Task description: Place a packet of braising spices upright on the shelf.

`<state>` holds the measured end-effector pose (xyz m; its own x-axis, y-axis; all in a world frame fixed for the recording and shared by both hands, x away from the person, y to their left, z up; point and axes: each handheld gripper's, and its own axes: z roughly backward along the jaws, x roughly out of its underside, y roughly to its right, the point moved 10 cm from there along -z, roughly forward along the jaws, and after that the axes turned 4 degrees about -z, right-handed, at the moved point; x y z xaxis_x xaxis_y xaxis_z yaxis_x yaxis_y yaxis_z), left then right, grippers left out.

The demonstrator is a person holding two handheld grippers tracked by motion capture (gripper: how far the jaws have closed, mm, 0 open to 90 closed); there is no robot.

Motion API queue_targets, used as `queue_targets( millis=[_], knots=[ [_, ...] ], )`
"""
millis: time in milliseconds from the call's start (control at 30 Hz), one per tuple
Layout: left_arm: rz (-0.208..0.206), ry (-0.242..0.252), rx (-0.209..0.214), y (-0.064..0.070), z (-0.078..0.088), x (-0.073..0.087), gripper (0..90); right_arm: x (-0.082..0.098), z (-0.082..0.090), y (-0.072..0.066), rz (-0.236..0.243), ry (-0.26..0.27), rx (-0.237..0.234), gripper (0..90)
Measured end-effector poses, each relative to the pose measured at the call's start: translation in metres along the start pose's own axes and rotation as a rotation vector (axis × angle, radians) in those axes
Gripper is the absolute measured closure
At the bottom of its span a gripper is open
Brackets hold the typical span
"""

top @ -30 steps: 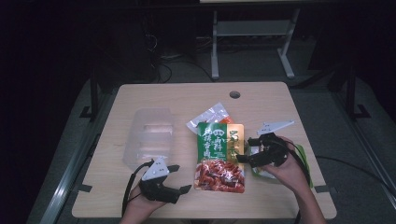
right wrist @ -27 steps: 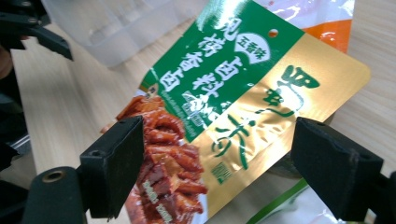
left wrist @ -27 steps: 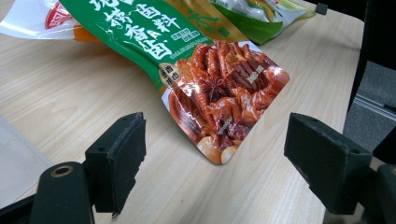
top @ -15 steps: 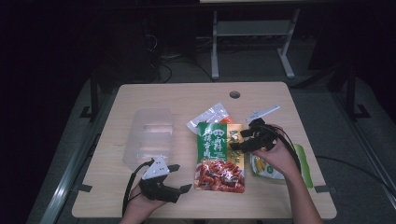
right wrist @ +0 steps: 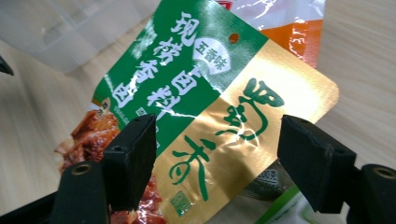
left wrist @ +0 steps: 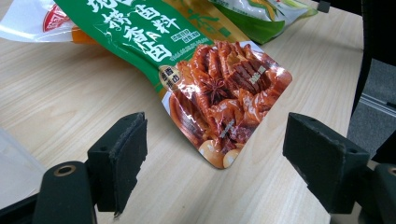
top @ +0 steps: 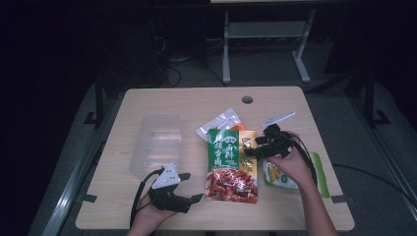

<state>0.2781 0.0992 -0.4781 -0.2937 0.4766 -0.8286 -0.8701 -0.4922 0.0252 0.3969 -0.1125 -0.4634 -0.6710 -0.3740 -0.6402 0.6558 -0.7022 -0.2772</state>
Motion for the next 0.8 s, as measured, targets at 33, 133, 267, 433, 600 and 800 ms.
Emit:
queue_targets(
  millis=[33, 133, 267, 433, 600, 800],
  knots=[
    [0.0, 0.0, 0.0, 0.0, 0.0, 0.0, 21.5, 0.0, 0.0, 0.0, 0.0, 0.0, 0.0, 28.0],
    [0.001, -0.008, 0.001, -0.001, -0.001, 0.001, 22.0, 0.003, -0.001, 0.007, -0.017, -0.011, 0.015, 28.2],
    [0.004, -0.005, 0.0, -0.001, -0.002, 0.0, 22.1, 0.004, 0.0, 0.011, -0.032, -0.011, 0.024, 28.1],
    [0.008, -0.006, 0.0, -0.002, -0.005, -0.001, 22.1, 0.007, -0.001, 0.022, -0.07, -0.004, 0.036, 29.5],
    [0.01, -0.013, 0.006, -0.001, -0.008, -0.001, 22.1, 0.007, -0.005, 0.028, -0.104, 0.012, 0.041, 32.6],
    [0.016, -0.013, 0.008, -0.001, -0.011, -0.001, 22.1, 0.012, -0.017, 0.031, -0.124, -0.024, 0.04, 36.3]
  ],
)
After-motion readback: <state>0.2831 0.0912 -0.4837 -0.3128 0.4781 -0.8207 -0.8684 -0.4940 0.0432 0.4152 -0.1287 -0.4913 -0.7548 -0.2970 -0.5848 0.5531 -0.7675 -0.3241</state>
